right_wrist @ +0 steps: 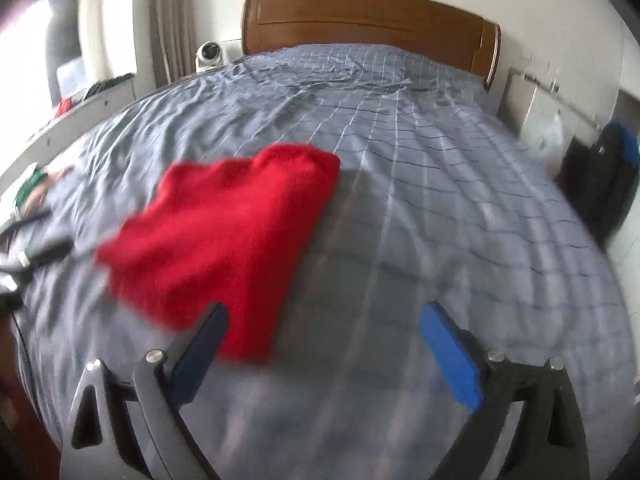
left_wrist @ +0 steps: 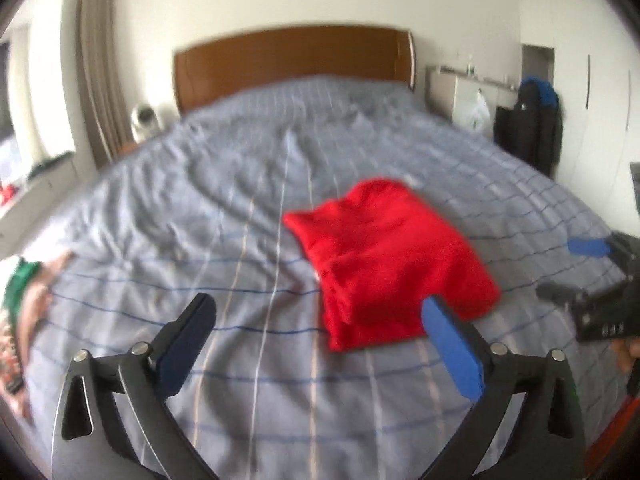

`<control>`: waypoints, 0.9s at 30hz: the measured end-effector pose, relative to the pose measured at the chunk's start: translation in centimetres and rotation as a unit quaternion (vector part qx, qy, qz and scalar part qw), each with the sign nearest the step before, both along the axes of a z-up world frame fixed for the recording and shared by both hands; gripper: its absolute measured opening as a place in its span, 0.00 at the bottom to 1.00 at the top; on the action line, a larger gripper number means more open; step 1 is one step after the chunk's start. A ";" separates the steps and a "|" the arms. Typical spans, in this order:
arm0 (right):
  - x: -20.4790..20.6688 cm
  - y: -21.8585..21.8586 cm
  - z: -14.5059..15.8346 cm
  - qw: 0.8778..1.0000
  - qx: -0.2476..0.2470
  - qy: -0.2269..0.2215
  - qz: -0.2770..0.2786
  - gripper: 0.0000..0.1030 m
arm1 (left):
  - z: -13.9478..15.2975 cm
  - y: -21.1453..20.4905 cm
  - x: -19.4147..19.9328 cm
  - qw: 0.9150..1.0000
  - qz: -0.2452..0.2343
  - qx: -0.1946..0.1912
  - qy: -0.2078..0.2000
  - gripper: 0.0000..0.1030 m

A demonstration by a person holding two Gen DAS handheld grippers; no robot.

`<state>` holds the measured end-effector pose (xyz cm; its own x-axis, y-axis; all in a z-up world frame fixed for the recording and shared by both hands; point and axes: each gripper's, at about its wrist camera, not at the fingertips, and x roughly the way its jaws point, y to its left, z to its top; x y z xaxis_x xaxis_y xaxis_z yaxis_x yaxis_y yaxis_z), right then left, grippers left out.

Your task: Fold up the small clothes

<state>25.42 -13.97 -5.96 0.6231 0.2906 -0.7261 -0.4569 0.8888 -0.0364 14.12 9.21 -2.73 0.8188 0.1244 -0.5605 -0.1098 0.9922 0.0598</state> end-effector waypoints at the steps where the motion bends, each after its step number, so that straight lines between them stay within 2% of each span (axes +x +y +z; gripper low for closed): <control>1: -1.6 -0.8 0.2 1.000 0.000 0.000 0.002 0.93 | 0.6 -0.8 -0.8 1.000 0.014 0.007 0.002 1.00; 4: -5.2 -2.8 1.0 1.000 0.016 0.009 -0.001 0.94 | 0.9 -1.8 -2.0 0.998 0.053 0.020 0.024 1.00; 6: -6.9 -3.5 1.2 0.999 0.024 0.015 -0.014 0.97 | 0.9 -2.3 -3.2 0.997 0.071 0.013 0.031 1.00; 8: -8.5 -4.2 1.2 0.998 0.037 0.033 -0.029 0.98 | 0.5 -2.5 -4.2 0.995 0.082 0.002 0.060 1.00; 11: -10.1 -4.3 1.0 0.997 0.041 0.052 -0.031 0.98 | 0.3 -2.8 -5.3 0.993 0.084 -0.012 0.083 1.00; 15: -11.7 -3.7 1.6 0.998 0.032 0.054 -0.024 0.99 | 0.1 -3.1 -6.0 0.991 0.089 0.002 0.103 1.00; 18: -12.8 -2.9 2.5 0.998 0.036 0.055 -0.012 1.00 | 0.1 -3.2 -6.5 0.990 0.080 -0.002 0.120 1.00; 21: -13.6 -2.1 3.1 0.998 0.025 0.051 -0.005 1.00 | 0.2 -3.1 -7.1 0.989 0.080 -0.015 0.126 1.00; 27: -14.7 -1.7 4.2 0.999 0.007 0.042 -0.008 0.99 | 0.2 -3.6 -7.9 0.988 0.068 -0.018 0.134 1.00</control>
